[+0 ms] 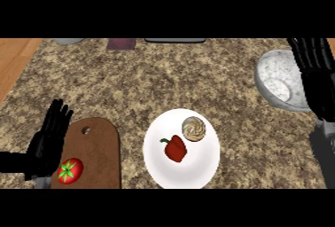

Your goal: Pick the bell pepper from the plate and place it in the bowl

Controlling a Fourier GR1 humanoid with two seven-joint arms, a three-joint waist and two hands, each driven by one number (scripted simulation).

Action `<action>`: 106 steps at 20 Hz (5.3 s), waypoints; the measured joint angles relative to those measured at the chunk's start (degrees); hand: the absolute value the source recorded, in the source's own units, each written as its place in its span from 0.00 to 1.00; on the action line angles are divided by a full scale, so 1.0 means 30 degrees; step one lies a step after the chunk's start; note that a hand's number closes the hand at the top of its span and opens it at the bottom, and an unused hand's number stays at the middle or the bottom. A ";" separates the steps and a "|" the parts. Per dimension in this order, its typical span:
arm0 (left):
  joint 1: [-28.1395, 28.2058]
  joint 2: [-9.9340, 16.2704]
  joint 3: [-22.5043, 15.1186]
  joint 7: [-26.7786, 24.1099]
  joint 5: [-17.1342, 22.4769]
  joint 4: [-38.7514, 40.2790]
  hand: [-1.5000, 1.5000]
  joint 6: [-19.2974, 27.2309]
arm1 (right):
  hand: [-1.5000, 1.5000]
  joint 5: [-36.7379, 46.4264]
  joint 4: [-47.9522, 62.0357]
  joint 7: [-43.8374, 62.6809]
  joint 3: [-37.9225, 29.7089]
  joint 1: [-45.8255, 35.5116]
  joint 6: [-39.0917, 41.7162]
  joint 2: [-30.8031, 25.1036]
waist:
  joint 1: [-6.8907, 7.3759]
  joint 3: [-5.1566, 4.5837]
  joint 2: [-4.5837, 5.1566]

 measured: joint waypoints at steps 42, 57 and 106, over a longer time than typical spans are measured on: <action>-0.4038 -0.0577 -0.4740 0.3730 -0.4269 -0.1437 0.50 -0.2804 | 0.00 0.9522 0.4483 2.0873 1.3124 -0.7421 1.0983 0.6956 | -0.0062 0.0116 0.0297; -0.3712 -0.1289 -0.3763 0.4062 -0.5074 -0.1651 0.50 -0.3697 | 0.00 1.2952 0.3117 2.0846 1.5401 -0.5137 1.0131 0.7140 | -0.0096 0.0135 0.0335; -0.3127 -0.3728 -0.1464 0.4636 -0.7609 -0.1873 0.50 -0.5967 | 1.00 1.9465 0.5065 0.6611 1.2248 -0.1022 0.3945 0.0080 | -0.0356 0.0137 0.0308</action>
